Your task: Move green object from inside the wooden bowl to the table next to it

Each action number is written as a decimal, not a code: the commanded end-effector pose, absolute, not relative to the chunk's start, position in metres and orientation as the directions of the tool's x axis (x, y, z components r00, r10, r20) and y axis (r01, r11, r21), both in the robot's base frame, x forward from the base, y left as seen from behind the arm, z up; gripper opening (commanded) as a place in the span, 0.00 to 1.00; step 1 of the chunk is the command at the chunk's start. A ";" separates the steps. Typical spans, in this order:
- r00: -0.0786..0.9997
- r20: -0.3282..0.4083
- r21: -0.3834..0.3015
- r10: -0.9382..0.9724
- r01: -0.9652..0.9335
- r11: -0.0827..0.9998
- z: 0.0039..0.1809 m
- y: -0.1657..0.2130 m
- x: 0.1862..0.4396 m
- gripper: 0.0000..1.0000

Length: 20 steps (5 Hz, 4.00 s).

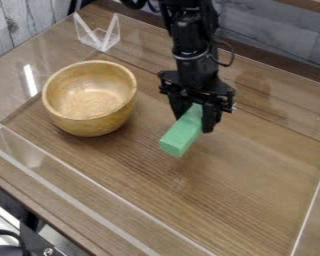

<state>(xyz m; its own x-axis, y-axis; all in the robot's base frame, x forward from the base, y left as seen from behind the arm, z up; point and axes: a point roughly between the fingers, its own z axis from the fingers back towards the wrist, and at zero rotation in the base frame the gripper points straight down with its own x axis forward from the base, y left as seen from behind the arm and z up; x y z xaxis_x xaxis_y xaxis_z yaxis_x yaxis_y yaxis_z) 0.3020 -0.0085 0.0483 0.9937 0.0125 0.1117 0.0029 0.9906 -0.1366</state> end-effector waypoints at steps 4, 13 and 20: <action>0.986 0.165 -0.135 0.013 0.009 0.991 0.065 -0.001 0.305 0.00; 0.989 0.139 -0.122 -0.054 0.072 0.990 0.070 0.039 0.266 0.00; 0.990 0.124 -0.138 0.063 -0.046 0.989 0.056 0.077 0.257 0.00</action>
<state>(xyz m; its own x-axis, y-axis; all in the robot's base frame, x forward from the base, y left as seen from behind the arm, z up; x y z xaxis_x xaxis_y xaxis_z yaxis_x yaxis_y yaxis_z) 0.2467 0.0712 0.0446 0.9949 0.0685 0.0746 -0.0563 0.9863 -0.1552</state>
